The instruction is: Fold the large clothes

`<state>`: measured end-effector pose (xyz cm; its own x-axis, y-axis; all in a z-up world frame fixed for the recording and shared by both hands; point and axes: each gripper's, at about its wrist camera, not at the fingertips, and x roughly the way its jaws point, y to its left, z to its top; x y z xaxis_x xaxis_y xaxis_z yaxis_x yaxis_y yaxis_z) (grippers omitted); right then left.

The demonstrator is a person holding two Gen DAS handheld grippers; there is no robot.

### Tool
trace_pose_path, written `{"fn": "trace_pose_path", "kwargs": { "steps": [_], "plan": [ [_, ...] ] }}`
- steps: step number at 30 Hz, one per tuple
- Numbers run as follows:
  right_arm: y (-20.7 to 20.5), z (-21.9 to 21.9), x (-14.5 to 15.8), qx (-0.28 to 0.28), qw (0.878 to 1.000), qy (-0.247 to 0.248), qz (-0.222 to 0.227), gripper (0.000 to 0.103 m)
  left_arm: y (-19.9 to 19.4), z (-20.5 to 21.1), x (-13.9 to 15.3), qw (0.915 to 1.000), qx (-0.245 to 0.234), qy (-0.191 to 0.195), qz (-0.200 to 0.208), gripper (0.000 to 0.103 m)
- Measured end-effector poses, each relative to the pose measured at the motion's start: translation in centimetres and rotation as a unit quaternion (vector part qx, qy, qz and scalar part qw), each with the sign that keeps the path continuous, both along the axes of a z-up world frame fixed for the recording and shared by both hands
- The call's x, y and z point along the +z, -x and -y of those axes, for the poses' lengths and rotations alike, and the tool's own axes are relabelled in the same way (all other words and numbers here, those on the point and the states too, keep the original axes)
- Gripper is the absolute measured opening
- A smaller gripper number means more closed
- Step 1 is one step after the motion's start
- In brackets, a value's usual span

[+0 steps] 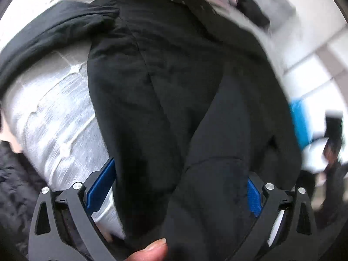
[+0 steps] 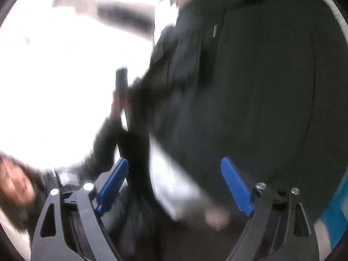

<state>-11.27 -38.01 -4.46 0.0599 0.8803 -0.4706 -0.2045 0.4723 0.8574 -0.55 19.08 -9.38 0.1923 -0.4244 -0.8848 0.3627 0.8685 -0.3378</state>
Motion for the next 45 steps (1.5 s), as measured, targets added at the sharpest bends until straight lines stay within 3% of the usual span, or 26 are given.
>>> {"fn": "trace_pose_path", "kwargs": {
  "steps": [2, 5, 7, 10, 13, 15, 17, 21, 25, 28, 31, 33, 35, 37, 39, 42, 45],
  "plan": [
    [-3.4, -1.0, -0.9, -0.056, 0.998, -0.032, 0.000, 0.085, 0.3, -0.9, 0.8, 0.9996, 0.023, 0.008, 0.011, 0.096],
    [-9.3, -5.0, -2.8, -0.091, 0.992, -0.091, -0.006, 0.085, -0.4, -3.1, 2.3, 0.9940, 0.084, 0.066, 0.022, 0.096],
    [-13.0, -8.2, -4.2, -0.098, 0.990, -0.103, -0.017, 0.085, -1.4, -4.2, 2.3, 0.9874, 0.113, 0.111, 0.007, 0.096],
    [-17.9, -13.4, -6.7, -0.108, 0.989, -0.092, -0.041, 0.085, -1.9, -3.6, 1.1, 0.9835, 0.107, 0.144, -0.026, 0.096],
    [-20.6, -17.7, -9.1, -0.085, 0.989, -0.088, -0.078, 0.085, -0.6, -1.7, 0.4, 0.9907, 0.056, 0.113, -0.050, 0.096],
    [-20.2, -20.4, -9.4, -0.027, 0.992, -0.088, -0.081, 0.085, 1.0, -1.4, 0.2, 0.9947, 0.029, 0.088, -0.043, 0.096],
    [-18.6, -22.8, -8.5, 0.039, 0.993, -0.088, -0.063, 0.085, 2.2, -2.1, 1.1, 0.9955, 0.023, 0.089, -0.025, 0.096],
    [-11.9, -25.9, -6.1, 0.176, 0.981, -0.082, -0.027, 0.086, 1.7, -5.3, 3.1, 0.9890, 0.074, 0.128, 0.012, 0.096],
    [-7.5, -25.2, -3.8, 0.239, 0.967, -0.092, -0.007, 0.085, -1.0, -6.2, 3.0, 0.9784, 0.132, 0.158, 0.015, 0.096],
    [-8.9, -22.0, -2.0, 0.165, 0.979, -0.116, 0.031, 0.085, -3.2, -5.7, 1.3, 0.9774, 0.149, 0.150, -0.006, 0.096],
    [-15.5, -17.2, -2.8, -0.021, 0.994, -0.101, 0.036, 0.093, -5.0, -5.3, -1.0, 0.9694, 0.180, 0.160, -0.049, 0.096],
    [-20.1, -15.6, -6.0, -0.115, 0.989, -0.088, -0.013, 0.093, -5.7, -4.6, -3.1, 0.9646, 0.187, 0.166, -0.083, 0.096],
    [-22.4, -16.3, -8.7, -0.134, 0.987, -0.077, -0.051, 0.093, -5.1, -3.7, -3.8, 0.9652, 0.170, 0.174, -0.096, 0.096],
    [-22.8, -18.6, -10.2, -0.098, 0.991, -0.066, -0.065, 0.093, -3.5, -2.6, -3.4, 0.9746, 0.121, 0.163, -0.094, 0.096],
    [-21.6, -22.0, -9.9, -0.023, 0.996, -0.075, -0.051, 0.093, -1.7, -1.6, -2.8, 0.9832, 0.058, 0.148, -0.089, 0.096],
    [-17.6, -25.5, -8.7, 0.090, 0.991, -0.093, -0.038, 0.093, 1.4, -1.0, -2.0, 0.9876, -0.019, 0.131, -0.084, 0.096],
    [-13.0, -27.2, -7.3, 0.183, 0.981, -0.053, -0.018, 0.095, 3.7, -1.4, -1.8, 0.9893, -0.064, 0.101, -0.083, 0.096]
  ]
}}
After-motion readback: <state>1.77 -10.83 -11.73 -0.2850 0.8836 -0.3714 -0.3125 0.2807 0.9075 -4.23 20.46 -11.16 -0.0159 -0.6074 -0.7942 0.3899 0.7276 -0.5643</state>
